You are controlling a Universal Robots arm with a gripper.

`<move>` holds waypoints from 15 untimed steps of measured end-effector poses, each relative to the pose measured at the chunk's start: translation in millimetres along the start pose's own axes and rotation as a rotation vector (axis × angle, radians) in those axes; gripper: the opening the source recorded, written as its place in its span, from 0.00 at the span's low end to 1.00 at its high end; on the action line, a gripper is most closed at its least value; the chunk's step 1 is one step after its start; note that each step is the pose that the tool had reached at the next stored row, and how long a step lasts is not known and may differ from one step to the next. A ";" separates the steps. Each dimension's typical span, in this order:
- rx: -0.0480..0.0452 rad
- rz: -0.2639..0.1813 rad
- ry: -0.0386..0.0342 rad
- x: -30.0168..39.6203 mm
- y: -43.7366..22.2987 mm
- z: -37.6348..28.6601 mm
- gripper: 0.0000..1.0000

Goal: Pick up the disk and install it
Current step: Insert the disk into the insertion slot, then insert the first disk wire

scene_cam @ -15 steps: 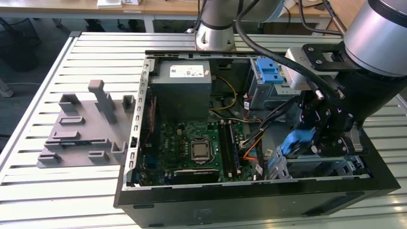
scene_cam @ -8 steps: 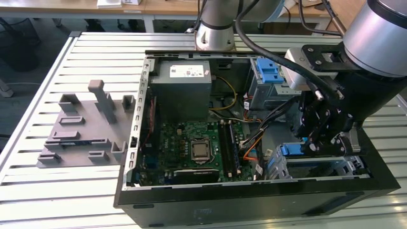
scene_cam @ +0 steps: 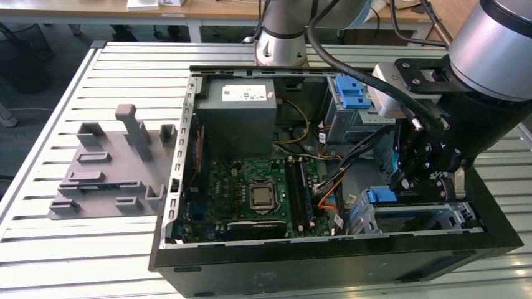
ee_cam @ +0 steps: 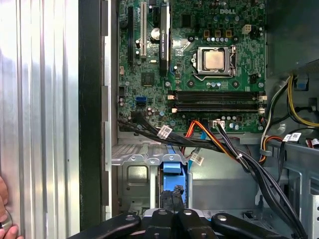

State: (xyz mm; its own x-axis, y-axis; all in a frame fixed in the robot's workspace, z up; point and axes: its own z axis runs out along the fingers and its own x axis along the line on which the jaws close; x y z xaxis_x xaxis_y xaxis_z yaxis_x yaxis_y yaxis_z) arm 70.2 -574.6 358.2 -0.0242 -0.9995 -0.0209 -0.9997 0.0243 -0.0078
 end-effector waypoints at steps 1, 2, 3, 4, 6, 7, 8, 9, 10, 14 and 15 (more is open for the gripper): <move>0.0000 0.000 0.0000 0.0 0.0 0.0 0.11; 0.0000 0.000 0.0000 0.0 0.0 0.0 0.11; 0.0000 0.000 0.0000 0.0 0.0 0.0 0.11; 0.0000 0.000 0.0000 0.0 0.0 0.0 0.11; 0.0000 0.000 0.0000 0.0 0.0 0.2 0.11; 0.0000 0.000 0.0000 0.0 0.0 0.2 0.11; 0.0000 0.000 0.0000 0.0 0.0 0.3 0.11; 0.0000 0.000 0.0000 0.0 0.0 0.2 0.11; 0.0000 0.000 0.0000 0.0 0.0 0.3 0.11; 0.0000 0.000 0.0000 0.0 0.0 0.3 0.11; 0.0000 0.000 -0.0001 0.0 0.0 0.3 0.11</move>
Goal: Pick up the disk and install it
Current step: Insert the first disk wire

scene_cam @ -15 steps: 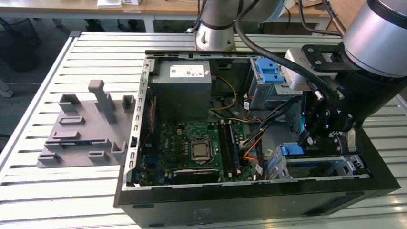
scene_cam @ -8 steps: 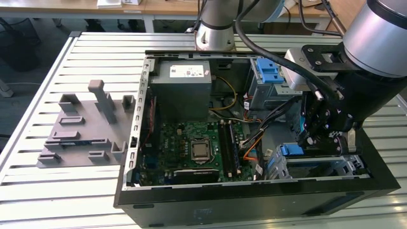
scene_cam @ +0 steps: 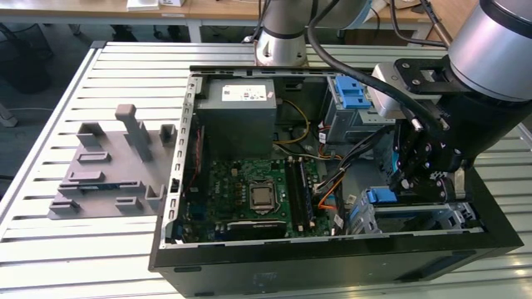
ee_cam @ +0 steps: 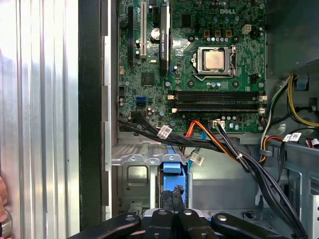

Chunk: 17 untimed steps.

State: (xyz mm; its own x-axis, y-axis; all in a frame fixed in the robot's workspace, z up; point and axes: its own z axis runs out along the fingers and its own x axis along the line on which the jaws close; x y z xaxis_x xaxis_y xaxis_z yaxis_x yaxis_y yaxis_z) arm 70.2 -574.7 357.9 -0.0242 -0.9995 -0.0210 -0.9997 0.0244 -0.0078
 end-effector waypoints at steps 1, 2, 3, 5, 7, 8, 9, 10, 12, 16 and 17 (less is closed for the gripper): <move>0.0000 0.000 0.0000 0.0 -0.1 0.0 0.11; 0.0000 0.000 -0.0001 0.0 -0.9 0.1 0.11; 0.0000 0.000 -0.0001 0.0 -2.3 0.1 0.11; 0.0000 0.000 0.0000 -0.2 -6.5 0.1 0.11; -0.0005 0.000 0.0000 -0.3 -12.7 0.3 0.11; -0.0011 0.000 0.0000 -0.5 -15.8 0.3 0.11; -0.0016 0.000 -0.0001 -0.6 -18.3 0.5 0.11; -0.0020 0.000 0.0000 -0.9 -20.2 0.8 0.11; -0.0031 0.000 0.0000 -1.1 -26.1 1.3 0.11; -0.0036 0.000 -0.0005 -2.3 -39.0 1.5 0.11; -0.0036 0.000 -0.0006 -2.7 -41.4 1.6 0.11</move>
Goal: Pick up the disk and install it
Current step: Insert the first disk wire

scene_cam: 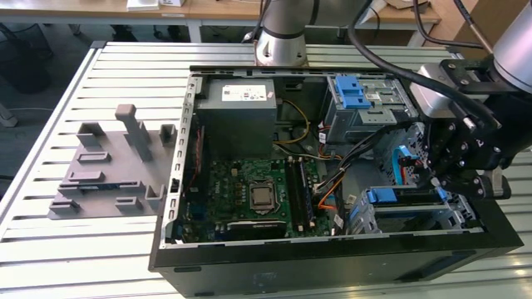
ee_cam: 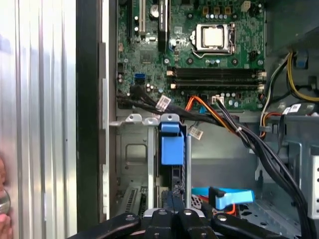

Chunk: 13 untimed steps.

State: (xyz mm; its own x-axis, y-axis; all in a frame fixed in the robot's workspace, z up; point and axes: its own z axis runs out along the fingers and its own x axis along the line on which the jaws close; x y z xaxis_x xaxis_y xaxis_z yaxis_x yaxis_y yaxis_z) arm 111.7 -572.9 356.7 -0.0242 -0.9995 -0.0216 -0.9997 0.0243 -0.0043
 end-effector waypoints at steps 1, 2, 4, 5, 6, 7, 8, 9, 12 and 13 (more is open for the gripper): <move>0.0000 0.000 -0.0005 -0.5 -2.0 0.0 0.11; 0.0000 0.000 -0.0016 -1.0 -3.7 0.1 0.11; -0.0001 0.000 -0.0064 -2.7 -4.5 0.0 0.11; 0.0006 0.000 -0.0116 -3.4 -4.5 -0.1 0.11; 0.0023 0.000 -0.0198 -3.8 -4.6 0.1 0.11; 0.0046 0.000 -0.0290 -4.1 -4.6 0.3 0.11; 0.0077 0.002 -0.0357 -4.2 -4.6 0.1 0.11; 0.0112 0.003 -0.0400 -4.6 -4.6 0.1 0.11; 0.0196 0.007 -0.0437 -5.5 -4.6 0.1 0.11; 0.0207 0.008 -0.0437 -6.4 -4.6 0.1 0.11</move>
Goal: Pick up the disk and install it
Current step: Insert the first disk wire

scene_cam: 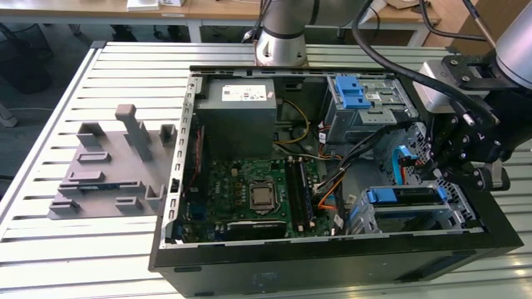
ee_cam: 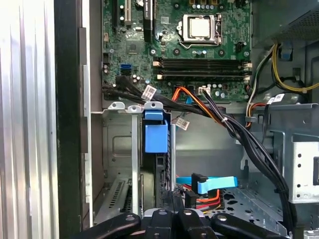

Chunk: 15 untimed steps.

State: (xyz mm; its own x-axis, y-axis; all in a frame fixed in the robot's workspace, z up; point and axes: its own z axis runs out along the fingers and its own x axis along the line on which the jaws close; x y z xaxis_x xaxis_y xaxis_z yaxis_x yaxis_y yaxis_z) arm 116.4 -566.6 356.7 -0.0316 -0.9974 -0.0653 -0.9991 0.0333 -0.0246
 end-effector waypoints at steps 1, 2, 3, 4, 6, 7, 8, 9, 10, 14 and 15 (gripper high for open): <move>0.0004 0.002 0.0000 -1.3 0.0 0.1 0.11; 0.0008 0.003 0.0001 -2.7 0.1 0.1 0.11; 0.0012 0.004 0.0000 -3.9 0.2 0.3 0.11; 0.0016 0.005 0.0000 -5.0 0.2 0.4 0.11; 0.0028 0.006 0.0000 -7.9 0.3 0.6 0.11; 0.0041 0.008 0.0001 -9.4 0.4 0.6 0.11; 0.0056 0.011 0.0001 -10.4 0.4 0.7 0.11; 0.0075 0.014 0.0002 -11.4 0.5 0.7 0.11; 0.0096 0.017 0.0002 -12.1 0.5 0.8 0.11; 0.0136 0.023 0.0000 -13.4 0.4 0.9 0.11; 0.0137 0.023 0.0000 -13.4 0.3 0.9 0.11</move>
State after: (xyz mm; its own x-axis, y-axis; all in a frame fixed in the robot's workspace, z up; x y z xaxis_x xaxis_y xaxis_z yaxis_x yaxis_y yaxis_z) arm 116.5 -553.2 356.7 -0.0544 -0.9963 -0.0661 -0.9977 0.0569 -0.0368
